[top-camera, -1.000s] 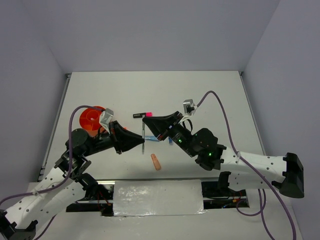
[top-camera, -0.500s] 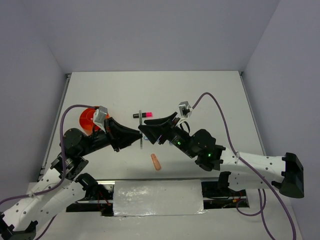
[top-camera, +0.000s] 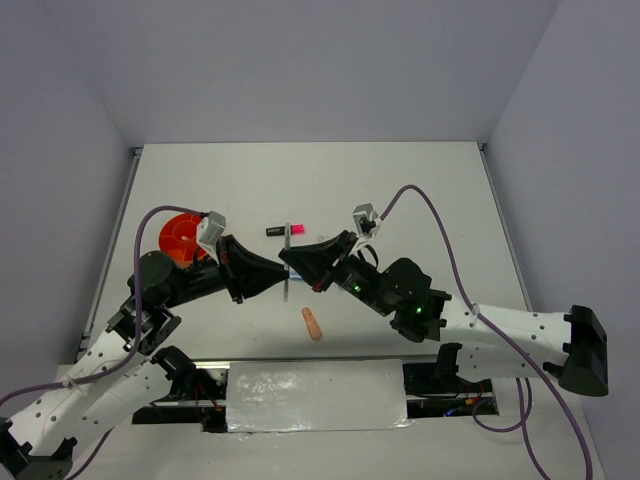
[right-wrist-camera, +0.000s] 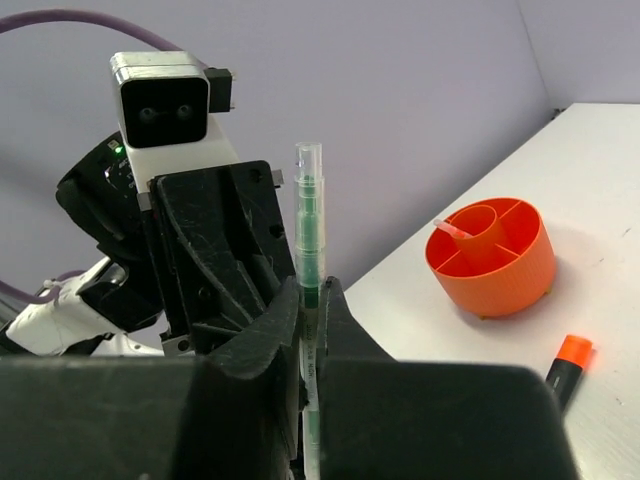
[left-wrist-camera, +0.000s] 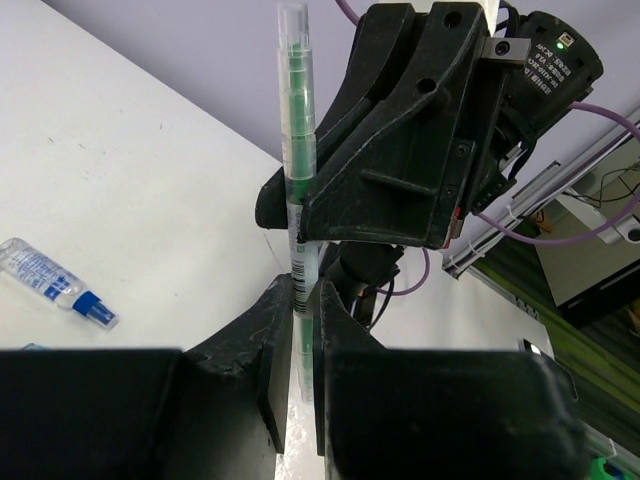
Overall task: Sort the stationery into containers
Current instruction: Close the pen cap on the pen.
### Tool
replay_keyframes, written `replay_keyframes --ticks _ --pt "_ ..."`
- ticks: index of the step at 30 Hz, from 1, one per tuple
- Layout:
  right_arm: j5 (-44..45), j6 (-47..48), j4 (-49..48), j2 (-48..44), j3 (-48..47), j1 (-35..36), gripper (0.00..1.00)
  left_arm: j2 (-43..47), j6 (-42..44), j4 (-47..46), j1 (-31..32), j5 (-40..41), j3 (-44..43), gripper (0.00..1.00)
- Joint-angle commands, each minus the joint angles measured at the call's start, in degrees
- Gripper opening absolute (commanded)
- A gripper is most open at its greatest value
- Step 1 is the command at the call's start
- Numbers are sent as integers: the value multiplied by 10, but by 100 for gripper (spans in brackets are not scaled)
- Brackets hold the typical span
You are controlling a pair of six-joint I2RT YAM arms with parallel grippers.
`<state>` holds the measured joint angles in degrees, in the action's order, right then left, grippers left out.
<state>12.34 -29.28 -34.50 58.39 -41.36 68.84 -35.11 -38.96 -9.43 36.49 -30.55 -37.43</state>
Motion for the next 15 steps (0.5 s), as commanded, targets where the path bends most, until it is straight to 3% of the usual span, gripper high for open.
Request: replay_keyframes --ticks 1,2,5,6,8,10,12,15 --pt "-9 0 -15 0 -27 4 0 -5 28 -18 0 -24 -21 13" --pt "-12 -1 -17 1 -25 4 0 -6 29 -19 0 -26 -22 34" --pt "-16 -6 -25 4 -22 3 0 -10 28 -30 1 -35 -29 53" --pt "-19 -6 -28 5 -22 3 0 -14 28 -32 0 -37 -31 53" --pt "-27 -9 -32 7 -23 3 0 -19 28 -40 1 -43 -36 49" --pt "-32 -10 -36 8 -23 5 0 -26 28 -48 0 -49 -38 39" --pt "-32 -10 -36 5 -23 3 0 -30 29 -46 1 -49 -38 23" --pt "-35 -17 -48 7 -20 5 0 -31 26 -51 1 -45 -32 13"
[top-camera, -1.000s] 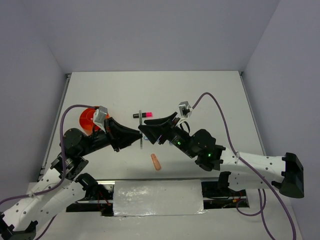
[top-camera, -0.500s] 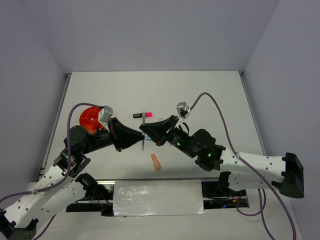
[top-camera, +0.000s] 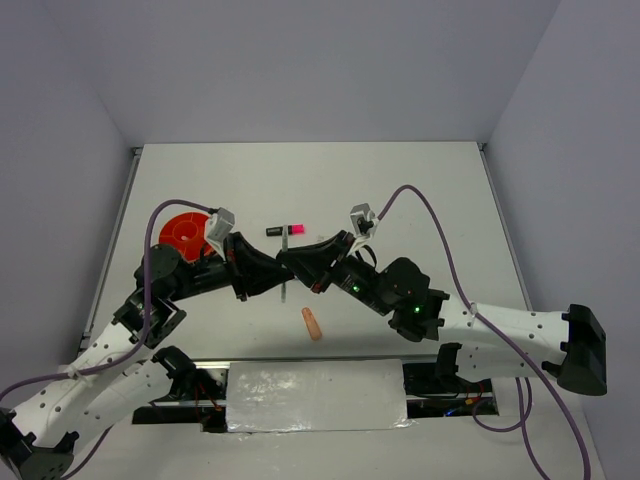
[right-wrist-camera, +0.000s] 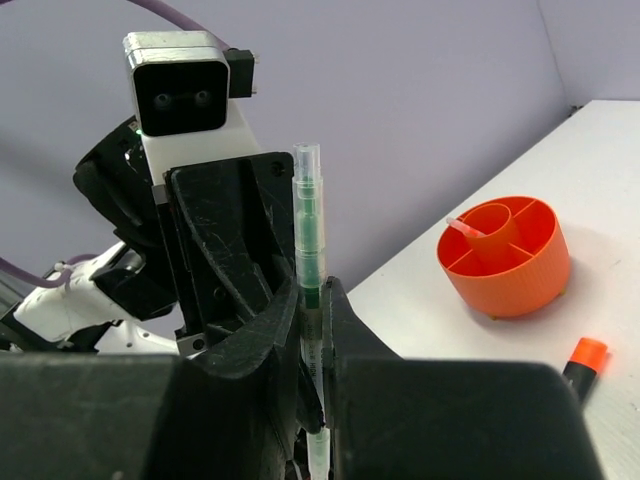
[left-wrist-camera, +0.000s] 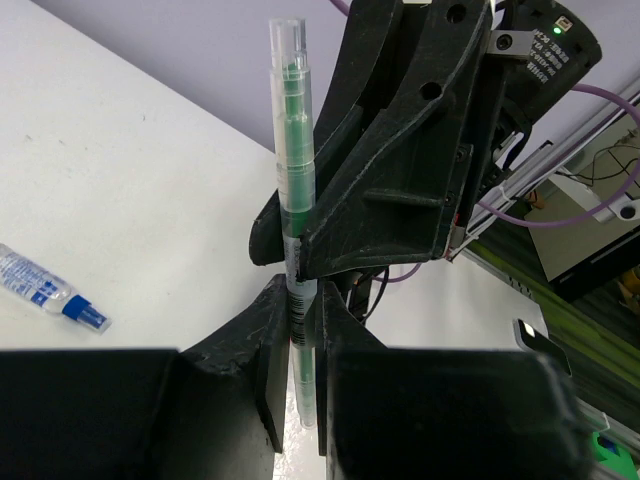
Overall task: Sort the stationery into containers
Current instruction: Close the pen cap on the pen.
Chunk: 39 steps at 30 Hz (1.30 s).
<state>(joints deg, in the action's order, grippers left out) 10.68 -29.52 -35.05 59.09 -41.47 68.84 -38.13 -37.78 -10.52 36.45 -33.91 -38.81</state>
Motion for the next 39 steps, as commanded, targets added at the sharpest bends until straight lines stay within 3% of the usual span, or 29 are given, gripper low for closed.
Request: replay_keyframes --ticks 1,2,3,4,7,13,18,24,31,35,37,39 --pt "-23 -16 -47 2 -19 5 0 -1 12 -53 0 -14 -15 9" --pt "-28 -19 -50 7 -19 4 0 -1 10 -59 1 -19 -14 0" --pt "-32 -19 -51 8 -19 3 0 -3 5 -63 1 -20 -12 0" --pt "-36 -18 -53 9 -19 5 12 -4 4 -65 1 -24 -11 0" --pt "-31 -11 -46 -4 -12 4 61 -4 14 -52 1 -34 -11 0" --pt "-7 24 51 -31 -55 2 72 10 25 -27 1 -38 -2 0" --pt "-34 38 141 -16 -126 -26 72 13 30 -8 1 -40 3 0" --pt "-99 40 180 6 -172 -56 62 19 32 -7 4 -49 8 0" --pt "-97 37 202 21 -181 -62 62 20 32 -11 4 -55 6 0" --pt "-117 32 197 21 -179 -65 37 20 35 -8 5 -50 6 0" --pt "-122 30 197 20 -178 -65 35 20 36 -8 5 -49 6 0" --pt "-128 26 194 17 -174 -65 22 19 37 -6 5 -46 7 0"
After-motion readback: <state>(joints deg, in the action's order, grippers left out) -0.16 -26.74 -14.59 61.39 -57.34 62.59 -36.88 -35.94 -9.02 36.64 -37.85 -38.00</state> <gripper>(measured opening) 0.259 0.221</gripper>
